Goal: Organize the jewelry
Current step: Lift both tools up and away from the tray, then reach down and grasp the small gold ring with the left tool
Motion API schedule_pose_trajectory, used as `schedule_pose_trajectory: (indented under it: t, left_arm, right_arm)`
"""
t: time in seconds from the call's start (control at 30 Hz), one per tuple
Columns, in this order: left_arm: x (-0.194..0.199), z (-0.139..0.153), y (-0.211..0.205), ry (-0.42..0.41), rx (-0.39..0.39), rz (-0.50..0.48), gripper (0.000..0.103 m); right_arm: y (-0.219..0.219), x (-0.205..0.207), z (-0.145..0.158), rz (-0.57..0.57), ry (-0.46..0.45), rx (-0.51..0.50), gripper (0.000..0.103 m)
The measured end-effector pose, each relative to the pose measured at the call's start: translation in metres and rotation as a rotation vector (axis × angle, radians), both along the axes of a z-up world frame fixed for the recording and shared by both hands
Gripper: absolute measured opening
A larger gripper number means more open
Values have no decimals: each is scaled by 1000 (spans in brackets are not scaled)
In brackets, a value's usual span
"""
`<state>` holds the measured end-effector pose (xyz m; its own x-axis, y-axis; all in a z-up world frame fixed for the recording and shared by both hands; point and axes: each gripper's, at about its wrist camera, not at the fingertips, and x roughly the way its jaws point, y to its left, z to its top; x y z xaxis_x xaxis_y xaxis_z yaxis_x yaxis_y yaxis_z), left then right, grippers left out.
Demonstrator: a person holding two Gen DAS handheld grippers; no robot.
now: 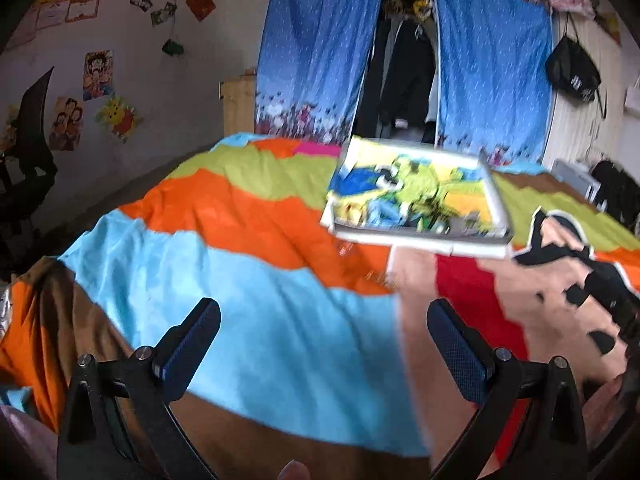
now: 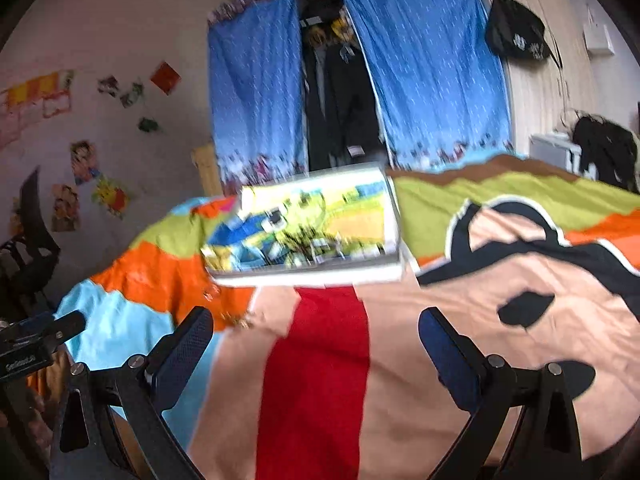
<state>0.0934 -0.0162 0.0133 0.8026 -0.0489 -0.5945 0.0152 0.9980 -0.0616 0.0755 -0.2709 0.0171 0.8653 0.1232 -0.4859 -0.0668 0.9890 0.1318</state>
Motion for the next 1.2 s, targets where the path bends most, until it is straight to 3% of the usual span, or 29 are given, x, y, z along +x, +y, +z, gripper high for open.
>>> schedule_pose_trajectory:
  t: [0.2,0.3,0.57,0.8,0.93,1.2]
  left_arm:
    - [-2,-33,16,96,-3,29,101]
    - [5,-46,15,162,36,43,101]
    - [34,-65,24,307,62,-15,101]
    - [81,-62,34,272,108,-63,101]
    - [109,-71,38,240,86,-77,101]
    - [160,-89,44,187,75,-91,101]
  right_arm:
    - [1,15,-18,-10,122,-13,103]
    - [7,23,-28,8,179,-32,103]
    - [24,55,-59,82,338,-65,103]
    - [31,95,-74,88,346,-37,103]
    - [38,119,-84,101,347,-5,103]
    - [55,158,-109,106,350,-115,103]
